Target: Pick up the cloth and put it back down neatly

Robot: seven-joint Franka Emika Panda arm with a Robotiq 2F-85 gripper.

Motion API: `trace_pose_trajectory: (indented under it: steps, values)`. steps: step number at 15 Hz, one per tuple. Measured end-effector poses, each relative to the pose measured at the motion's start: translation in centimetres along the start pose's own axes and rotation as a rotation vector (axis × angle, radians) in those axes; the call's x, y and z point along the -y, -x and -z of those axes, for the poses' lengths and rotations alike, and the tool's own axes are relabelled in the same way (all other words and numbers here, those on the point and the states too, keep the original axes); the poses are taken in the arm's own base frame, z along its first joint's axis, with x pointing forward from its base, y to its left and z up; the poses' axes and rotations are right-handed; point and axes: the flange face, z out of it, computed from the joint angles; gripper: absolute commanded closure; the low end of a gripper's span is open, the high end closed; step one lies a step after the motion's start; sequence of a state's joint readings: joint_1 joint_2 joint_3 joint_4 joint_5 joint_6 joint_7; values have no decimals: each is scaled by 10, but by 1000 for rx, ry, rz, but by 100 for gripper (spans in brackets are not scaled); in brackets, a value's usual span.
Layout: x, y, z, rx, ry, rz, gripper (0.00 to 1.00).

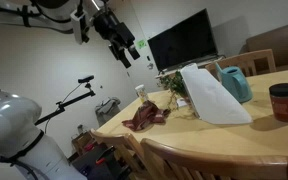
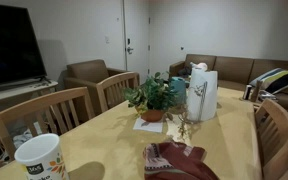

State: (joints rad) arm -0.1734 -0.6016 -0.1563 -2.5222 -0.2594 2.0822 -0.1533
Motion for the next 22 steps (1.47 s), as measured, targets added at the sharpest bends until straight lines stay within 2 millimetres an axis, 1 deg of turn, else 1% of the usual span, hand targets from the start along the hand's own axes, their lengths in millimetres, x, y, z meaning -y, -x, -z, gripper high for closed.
trace_pose_trajectory:
  steps: [3, 5, 9, 13, 16, 19, 20, 22]
  values:
    - [1, 0, 0, 0, 1, 5, 0]
    - [7, 0, -1, 0, 0, 63, 0]
    - [34, 5, -9, 7, -16, 266, 0]
    - [61, 18, -20, 22, -8, 471, 0]
    - [77, 29, -33, 36, 56, 583, 0]
    - [92, 39, -52, 70, 174, 675, 0]
    - [95, 41, -55, 81, 221, 688, 0]
    - [98, 41, -56, 88, 261, 695, 0]
